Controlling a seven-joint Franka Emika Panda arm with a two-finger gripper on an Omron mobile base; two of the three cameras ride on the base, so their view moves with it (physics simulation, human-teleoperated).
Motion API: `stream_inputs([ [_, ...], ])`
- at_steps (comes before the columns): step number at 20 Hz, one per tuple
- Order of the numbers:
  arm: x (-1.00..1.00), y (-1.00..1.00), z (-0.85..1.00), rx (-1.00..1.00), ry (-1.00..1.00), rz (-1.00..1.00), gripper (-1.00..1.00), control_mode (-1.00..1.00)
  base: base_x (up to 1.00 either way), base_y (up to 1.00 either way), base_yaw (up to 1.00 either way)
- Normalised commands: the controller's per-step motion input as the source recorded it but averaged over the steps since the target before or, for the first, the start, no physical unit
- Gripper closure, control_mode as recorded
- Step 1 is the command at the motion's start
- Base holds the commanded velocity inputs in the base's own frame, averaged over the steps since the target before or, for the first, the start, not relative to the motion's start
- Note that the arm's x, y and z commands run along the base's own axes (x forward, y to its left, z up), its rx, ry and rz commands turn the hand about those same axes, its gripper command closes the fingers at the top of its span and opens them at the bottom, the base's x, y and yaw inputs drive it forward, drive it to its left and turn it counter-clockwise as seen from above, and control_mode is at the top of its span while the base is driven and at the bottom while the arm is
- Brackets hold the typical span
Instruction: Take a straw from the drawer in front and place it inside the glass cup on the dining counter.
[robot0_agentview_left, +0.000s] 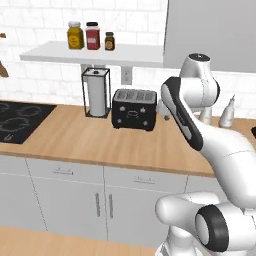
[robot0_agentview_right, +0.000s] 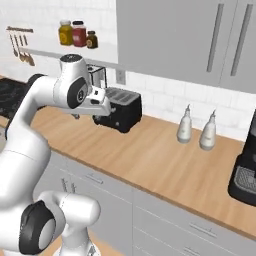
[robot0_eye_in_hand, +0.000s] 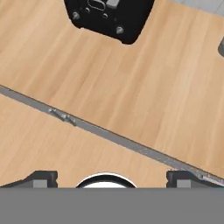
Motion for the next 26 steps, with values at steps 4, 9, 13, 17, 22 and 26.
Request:
stream_inputs([
  [4, 0.00, 0.00, 0.00, 0.00, 0.00, 0.00, -1.00, 1.00, 0.02, -0.73, 0.59],
  [9, 0.00, 0.00, 0.00, 0.00, 0.00, 0.00, -1.00, 1.00, 0.00, -0.68, 0.56],
  [13, 0.00, 0.00, 0.00, 0.00, 0.00, 0.00, -1.00, 1.00, -0.03, -0.65, 0.49],
  [17, 0.00, 0.00, 0.00, 0.00, 0.00, 0.00, -1.00, 1.00, -0.10, -0.63, 0.38],
  [22, 0.00, 0.00, 0.00, 0.00, 0.00, 0.00, -1.00, 1.00, -0.23, -0.53, 0.23],
  [26, 0.00, 0.00, 0.00, 0.00, 0.00, 0.00, -1.00, 1.00, -0.01, -0.50, 0.13],
])
